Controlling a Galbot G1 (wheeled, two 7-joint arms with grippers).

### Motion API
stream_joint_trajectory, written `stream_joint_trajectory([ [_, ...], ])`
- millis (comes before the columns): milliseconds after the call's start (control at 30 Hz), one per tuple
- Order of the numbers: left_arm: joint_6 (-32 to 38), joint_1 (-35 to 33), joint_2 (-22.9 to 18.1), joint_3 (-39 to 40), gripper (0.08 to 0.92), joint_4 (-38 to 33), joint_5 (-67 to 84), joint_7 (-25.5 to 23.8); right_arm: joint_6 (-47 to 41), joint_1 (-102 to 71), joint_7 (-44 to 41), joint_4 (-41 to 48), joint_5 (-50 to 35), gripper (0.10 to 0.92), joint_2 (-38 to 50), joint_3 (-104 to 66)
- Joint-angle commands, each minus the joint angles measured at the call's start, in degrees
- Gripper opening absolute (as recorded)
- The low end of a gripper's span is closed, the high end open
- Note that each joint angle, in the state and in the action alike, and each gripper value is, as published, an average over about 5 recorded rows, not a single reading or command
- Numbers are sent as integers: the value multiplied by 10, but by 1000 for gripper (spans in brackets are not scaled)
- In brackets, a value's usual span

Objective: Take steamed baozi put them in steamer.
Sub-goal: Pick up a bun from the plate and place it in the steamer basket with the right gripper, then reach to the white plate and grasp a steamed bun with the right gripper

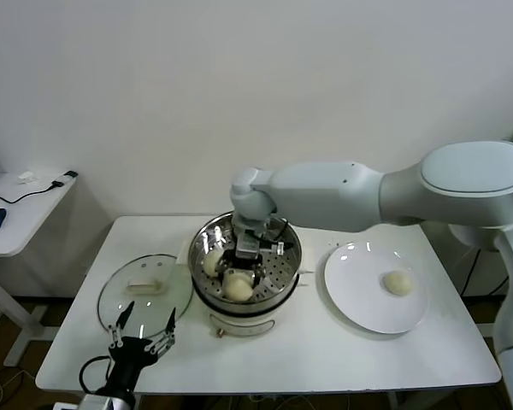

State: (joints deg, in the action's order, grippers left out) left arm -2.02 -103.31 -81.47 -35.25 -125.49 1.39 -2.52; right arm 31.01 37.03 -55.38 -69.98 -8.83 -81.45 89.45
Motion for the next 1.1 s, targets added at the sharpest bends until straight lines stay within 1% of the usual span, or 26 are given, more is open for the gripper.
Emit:
stream_joint_trajectory([
  [33,-1,-1,1,-1,823,0,1,0,29,14,-25,28,-44,814,-1,-9],
  [133,-1,-1,2,-3,823,-2,2,-1,30,63,-67,30,-101,821,22,-9],
  [233,-2,-1,2,-3,823,-4,3,-1,1,132,-113,31,-206,822,63,28],
  [300,-3,-2,2,-2,823,-7,3,-2,-49,178,-131,32,-266,823,101,68],
  [367,-3,-2,1,-1,823,-9,2,-2,-115,217,-132,30,-291,823,151,104],
  [433,-2,-2,0,0,823,-9,2,-2,-187,242,-118,24,-287,823,208,131],
  [533,-2,0,0,1,823,-9,2,-3,-259,250,-100,11,-267,823,286,164],
  [667,-2,2,0,1,823,-7,2,-3,-306,215,-89,-1,-245,823,372,189],
  [767,-2,2,0,0,823,-4,2,-4,-328,147,-81,6,-210,823,426,174],
  [900,-1,0,-3,-2,823,0,0,-4,-341,35,-71,43,-138,823,460,105],
  [1100,-3,-6,-8,-3,823,-1,-3,-5,-349,-108,-55,106,-66,823,464,-22],
])
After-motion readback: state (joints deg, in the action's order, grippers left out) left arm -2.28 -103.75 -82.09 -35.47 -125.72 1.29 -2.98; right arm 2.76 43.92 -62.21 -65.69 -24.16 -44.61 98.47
